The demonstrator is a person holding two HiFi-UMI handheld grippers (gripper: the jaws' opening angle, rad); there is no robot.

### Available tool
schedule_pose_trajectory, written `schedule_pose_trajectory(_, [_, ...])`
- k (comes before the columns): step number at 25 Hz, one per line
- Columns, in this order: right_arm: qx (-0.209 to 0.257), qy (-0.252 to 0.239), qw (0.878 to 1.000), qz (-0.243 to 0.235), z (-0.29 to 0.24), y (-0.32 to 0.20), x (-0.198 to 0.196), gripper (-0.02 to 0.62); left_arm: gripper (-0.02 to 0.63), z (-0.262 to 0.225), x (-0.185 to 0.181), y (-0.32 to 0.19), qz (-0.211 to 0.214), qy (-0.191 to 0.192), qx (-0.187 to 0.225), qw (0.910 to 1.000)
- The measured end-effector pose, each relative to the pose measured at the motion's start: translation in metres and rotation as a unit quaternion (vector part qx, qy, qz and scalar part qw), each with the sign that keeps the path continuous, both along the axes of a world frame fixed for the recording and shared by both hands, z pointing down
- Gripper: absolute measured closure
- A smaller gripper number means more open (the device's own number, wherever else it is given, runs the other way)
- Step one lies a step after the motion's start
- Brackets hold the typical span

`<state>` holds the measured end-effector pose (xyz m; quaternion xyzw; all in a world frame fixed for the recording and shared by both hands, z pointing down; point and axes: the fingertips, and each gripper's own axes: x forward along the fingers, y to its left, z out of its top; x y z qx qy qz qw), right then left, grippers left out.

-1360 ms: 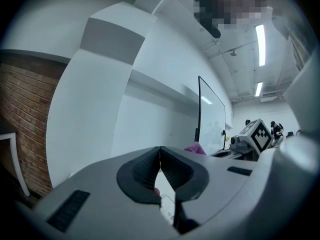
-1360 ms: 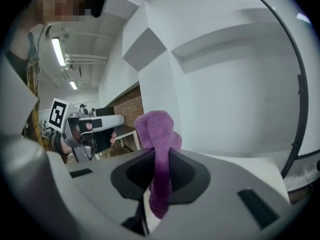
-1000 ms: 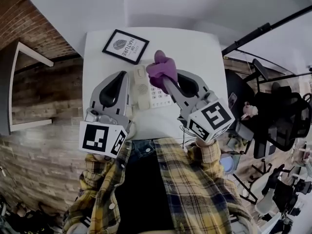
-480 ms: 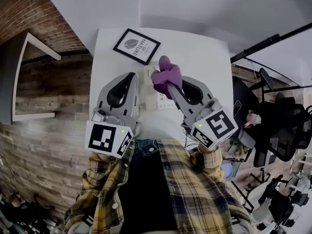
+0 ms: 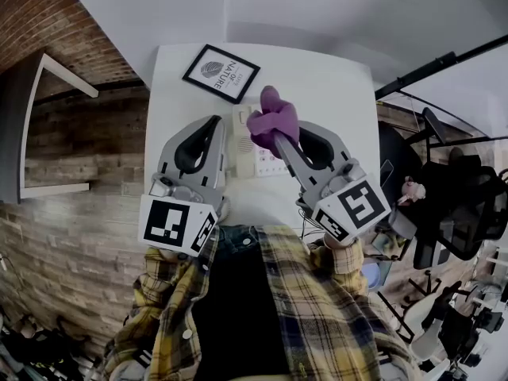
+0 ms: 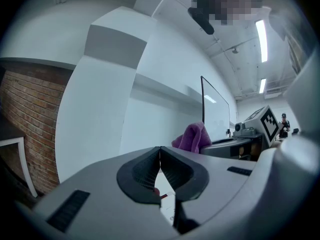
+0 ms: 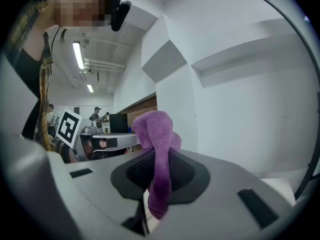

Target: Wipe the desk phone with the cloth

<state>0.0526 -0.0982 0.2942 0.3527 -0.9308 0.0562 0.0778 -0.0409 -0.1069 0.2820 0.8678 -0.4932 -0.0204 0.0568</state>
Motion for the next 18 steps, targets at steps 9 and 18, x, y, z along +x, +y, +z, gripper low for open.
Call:
schedule_pose_trajectory(9, [0.004,-0.001,1.000,0.000,-0.0045,0.0004,0.0002,0.532,0.591,0.0028,-0.0012,-0.0021,-0.002,0.000,-0.003,1.0000])
schedule_pose_trajectory(18, [0.002,0.001,1.000,-0.001,-0.0031,0.0016,-0.0014,0.532,0.591,0.0020,-0.0019,-0.0017,-0.001,0.001,-0.003,1.0000])
